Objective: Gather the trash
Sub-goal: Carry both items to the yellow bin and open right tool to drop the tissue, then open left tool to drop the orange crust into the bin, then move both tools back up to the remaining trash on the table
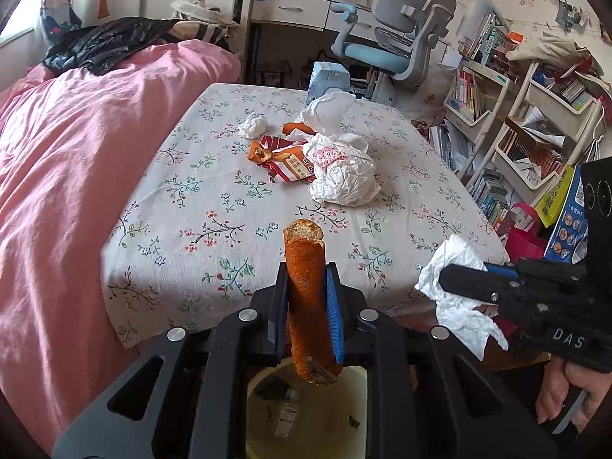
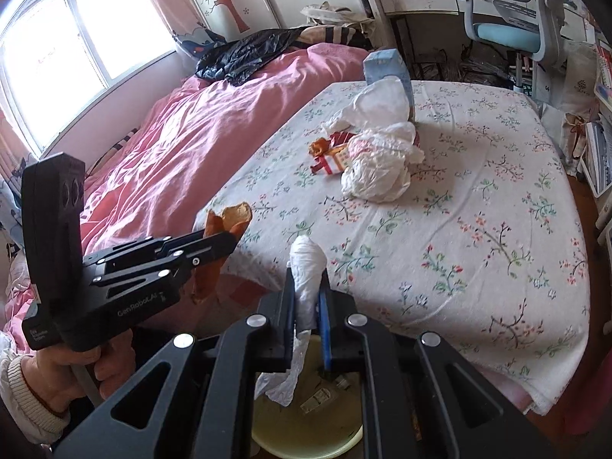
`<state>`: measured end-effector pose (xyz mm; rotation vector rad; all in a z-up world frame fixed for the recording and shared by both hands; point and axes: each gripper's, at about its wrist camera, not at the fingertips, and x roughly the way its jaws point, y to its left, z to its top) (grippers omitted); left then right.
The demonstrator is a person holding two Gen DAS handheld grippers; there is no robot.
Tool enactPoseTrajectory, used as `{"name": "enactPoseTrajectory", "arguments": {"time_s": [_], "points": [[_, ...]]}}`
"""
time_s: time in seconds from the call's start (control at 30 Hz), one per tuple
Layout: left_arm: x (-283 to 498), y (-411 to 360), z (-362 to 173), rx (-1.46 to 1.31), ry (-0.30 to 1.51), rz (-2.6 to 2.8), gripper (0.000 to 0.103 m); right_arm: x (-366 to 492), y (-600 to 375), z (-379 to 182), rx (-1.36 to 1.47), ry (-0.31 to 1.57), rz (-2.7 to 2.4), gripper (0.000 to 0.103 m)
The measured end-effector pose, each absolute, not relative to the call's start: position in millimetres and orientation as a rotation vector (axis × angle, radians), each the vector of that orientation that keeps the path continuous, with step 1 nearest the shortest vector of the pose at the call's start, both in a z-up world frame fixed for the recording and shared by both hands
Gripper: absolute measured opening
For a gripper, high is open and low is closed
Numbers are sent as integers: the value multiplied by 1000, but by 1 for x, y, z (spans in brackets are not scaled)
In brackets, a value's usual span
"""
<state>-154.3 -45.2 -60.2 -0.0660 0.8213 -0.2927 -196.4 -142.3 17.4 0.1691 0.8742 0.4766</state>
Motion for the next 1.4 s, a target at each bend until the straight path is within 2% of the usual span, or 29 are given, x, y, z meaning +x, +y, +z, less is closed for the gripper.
{"name": "enactPoseTrajectory", "arguments": {"time_s": [0.43,0.5,0.57,0.8,0.93,1.0,1.07,1.27,1.4], "points": [[-178,-31,-73,-66,875,-262,18,-239,-100,-27,132,1036,549,15],[-181,-32,-76,-57,887,-263,18,-243,-98,-32,121,1056,538,25],[-184,-34,-80,-48,905,-267,18,-244,-100,-33,125,1056,517,41],[-198,-46,-96,23,971,-291,18,-243,-125,-24,215,987,434,48],[-203,-57,-115,75,1077,-326,19,-242,-134,-20,247,950,407,51],[-205,-63,-124,105,1120,-330,30,-242,-135,-18,250,932,398,52],[-207,-66,-125,131,1119,-304,53,-243,-138,-15,253,916,391,53],[-207,-52,-113,58,1047,-246,64,-243,-143,-14,260,897,370,55],[-203,-41,-106,-1,1011,-205,65,-242,-142,-14,253,900,370,55]]}}
